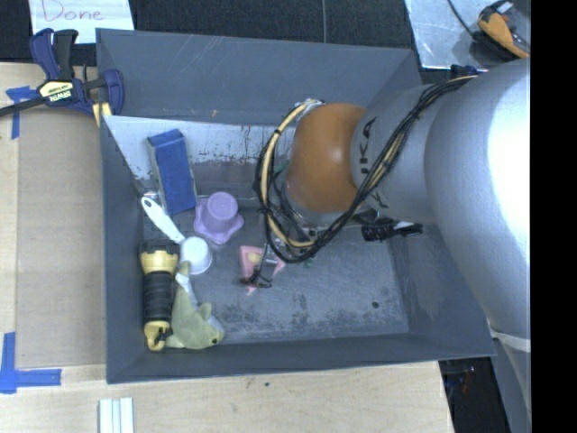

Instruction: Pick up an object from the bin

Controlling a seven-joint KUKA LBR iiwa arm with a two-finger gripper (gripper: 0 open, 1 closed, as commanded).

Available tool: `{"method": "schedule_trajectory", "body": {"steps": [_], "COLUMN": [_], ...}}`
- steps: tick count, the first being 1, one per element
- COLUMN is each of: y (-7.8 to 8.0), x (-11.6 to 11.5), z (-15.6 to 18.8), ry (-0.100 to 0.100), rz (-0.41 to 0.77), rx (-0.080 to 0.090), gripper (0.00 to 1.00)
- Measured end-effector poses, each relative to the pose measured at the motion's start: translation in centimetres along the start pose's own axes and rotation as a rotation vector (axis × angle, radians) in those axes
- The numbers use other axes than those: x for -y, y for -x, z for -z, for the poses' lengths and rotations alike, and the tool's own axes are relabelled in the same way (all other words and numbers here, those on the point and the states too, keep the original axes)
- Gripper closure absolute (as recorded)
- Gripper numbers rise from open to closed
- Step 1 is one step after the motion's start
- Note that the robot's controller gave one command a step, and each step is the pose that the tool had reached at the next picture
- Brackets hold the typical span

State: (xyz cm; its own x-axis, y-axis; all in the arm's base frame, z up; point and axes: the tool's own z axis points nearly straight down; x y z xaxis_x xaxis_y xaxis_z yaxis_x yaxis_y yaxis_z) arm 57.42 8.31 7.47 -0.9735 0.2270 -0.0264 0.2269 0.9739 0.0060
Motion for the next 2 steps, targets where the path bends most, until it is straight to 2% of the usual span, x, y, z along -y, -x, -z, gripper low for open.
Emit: {"method": "schedule_trajectory", "body": {"steps": [1,2], "y": [2.3,0.3], "x": [-1.2,-2.5], "z": [-0.4,0.1], "ry": [0.004,0.002], "rz": [-0.158,0.0], "rx": [0.006,0.006], "gripper": [0.0,1.0]}}
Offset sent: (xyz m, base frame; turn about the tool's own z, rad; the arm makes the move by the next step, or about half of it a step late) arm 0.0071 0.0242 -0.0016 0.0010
